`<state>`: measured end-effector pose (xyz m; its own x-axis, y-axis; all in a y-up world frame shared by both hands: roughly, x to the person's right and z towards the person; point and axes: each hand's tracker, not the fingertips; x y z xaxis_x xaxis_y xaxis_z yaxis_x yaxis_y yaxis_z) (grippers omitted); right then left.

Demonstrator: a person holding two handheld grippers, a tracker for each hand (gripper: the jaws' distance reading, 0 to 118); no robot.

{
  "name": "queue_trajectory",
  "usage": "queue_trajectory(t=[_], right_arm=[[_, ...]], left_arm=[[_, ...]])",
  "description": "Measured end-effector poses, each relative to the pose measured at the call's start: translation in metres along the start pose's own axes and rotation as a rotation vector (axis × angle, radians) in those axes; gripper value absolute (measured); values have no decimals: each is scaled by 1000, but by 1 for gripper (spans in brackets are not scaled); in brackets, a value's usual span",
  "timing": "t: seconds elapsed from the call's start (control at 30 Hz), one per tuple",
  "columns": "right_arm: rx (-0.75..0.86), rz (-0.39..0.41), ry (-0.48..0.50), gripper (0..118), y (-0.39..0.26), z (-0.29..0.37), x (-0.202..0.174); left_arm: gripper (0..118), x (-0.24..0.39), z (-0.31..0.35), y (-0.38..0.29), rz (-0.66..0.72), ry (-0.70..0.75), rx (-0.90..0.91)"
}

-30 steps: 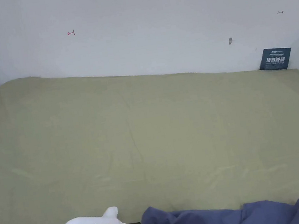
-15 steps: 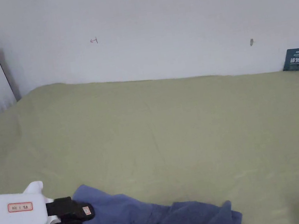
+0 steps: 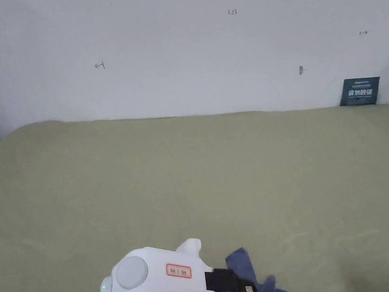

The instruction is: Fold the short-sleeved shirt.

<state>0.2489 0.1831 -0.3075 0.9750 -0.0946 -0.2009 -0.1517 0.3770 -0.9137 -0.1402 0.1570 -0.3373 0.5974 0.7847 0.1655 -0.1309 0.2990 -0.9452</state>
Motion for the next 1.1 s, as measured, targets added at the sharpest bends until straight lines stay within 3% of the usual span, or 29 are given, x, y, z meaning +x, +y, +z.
queue_trajectory(t=[0.03, 0.07, 0.3, 0.33, 0.4, 0.43, 0.47, 0.5, 0.63, 0.67, 0.73, 0.8, 0.87, 0.97, 1.1], right_arm=[[-5, -1, -4, 0, 0, -2, 1], [-10, -1, -6, 0, 0, -5, 2], [-24, -16, 10, 0, -4, -13, 8], [-24, -18, 12, 0, -5, -13, 7], [-26, -23, 12, 0, -7, -15, 8], [-28, -25, 13, 0, -7, -16, 9], [-30, -28, 12, 0, -9, -17, 8], [-31, -31, 11, 0, -10, -18, 8], [-33, -42, 16, 0, -15, -22, 8], [-36, -44, 19, 0, -16, -22, 7], [-41, -42, 21, 0, -19, -23, 5], [-45, -35, 20, 0, -20, -22, 3], [-41, -30, 15, 0, -21, -21, 1], [-45, -27, 18, 0, -14, -23, -3], [-6, -19, 59, 0, -2, -17, -21]], left_arm=[[88, -2, -7, 1, -4, -13, -8], [110, -4, -11, 2, 2, -27, -9], [109, -19, 14, 0, 3, -85, 64], [107, -24, 15, -1, 21, -91, 80], [81, -29, 13, -4, 42, -112, 76], [58, -30, 8, -6, 36, -105, 67], [20, -29, 0, -9, 12, -79, 52], [9, -25, -10, -13, -17, -31, 44], [9, -32, -62, -22, -18, -47, -38], [9, -40, -77, -27, -41, -11, -72], [1, -61, -104, -41, -75, 196, -129], [1, -80, -89, -46, 85, -88, 12], [0, -76, -85, -43, 141, -33, -18], [0, -55, -62, -37, 35, 50, -37], [0, -42, 9, -29, -28, -115, 71]])
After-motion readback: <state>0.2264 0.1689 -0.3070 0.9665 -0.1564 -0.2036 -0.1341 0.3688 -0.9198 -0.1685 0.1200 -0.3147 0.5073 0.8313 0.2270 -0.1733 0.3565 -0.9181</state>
